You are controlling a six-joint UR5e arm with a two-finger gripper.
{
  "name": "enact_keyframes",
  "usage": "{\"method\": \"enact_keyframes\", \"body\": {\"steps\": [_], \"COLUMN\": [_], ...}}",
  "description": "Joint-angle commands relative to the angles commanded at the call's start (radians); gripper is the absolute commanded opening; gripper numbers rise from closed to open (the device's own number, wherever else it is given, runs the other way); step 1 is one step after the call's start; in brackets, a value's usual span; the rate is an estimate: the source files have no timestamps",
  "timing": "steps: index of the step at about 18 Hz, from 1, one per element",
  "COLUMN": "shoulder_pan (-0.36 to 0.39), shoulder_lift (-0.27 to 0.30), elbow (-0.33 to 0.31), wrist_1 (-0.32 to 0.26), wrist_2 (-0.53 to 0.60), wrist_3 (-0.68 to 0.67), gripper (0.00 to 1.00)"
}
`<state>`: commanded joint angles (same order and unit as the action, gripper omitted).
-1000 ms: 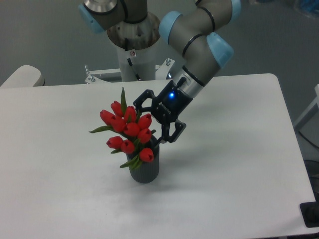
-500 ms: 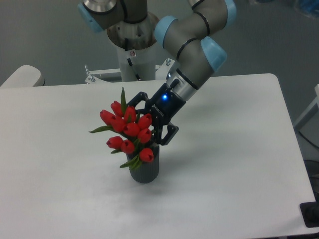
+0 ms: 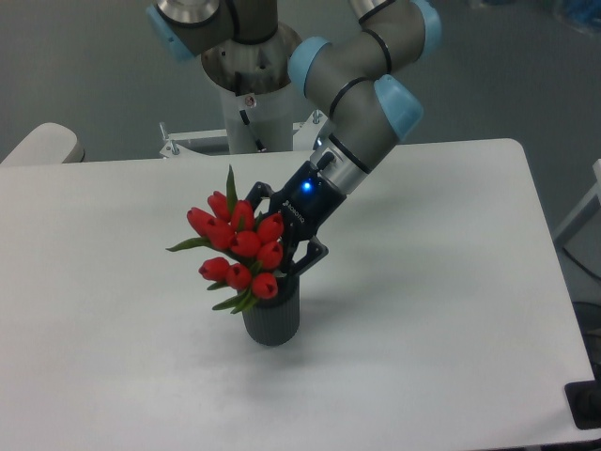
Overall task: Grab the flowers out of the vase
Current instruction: 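Close the gripper around the red tulip bouquet stems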
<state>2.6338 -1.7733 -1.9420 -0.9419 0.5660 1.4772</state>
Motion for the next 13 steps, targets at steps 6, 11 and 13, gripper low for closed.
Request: {"method": "enact_keyframes", "body": {"steps": [6, 11, 13], "shoulder_pan": [0.011, 0.021, 0.026], "shoulder_lift": [0.002, 0.002, 0.003], "elbow": [0.011, 0.018, 0.021], "wrist_1": [-0.002, -0.003, -0.006], "wrist_2": [-0.018, -0.029, -0.043], "wrist_3": [-0.002, -0.014, -0.024], "gripper": [0.32, 0.31, 0.31]}}
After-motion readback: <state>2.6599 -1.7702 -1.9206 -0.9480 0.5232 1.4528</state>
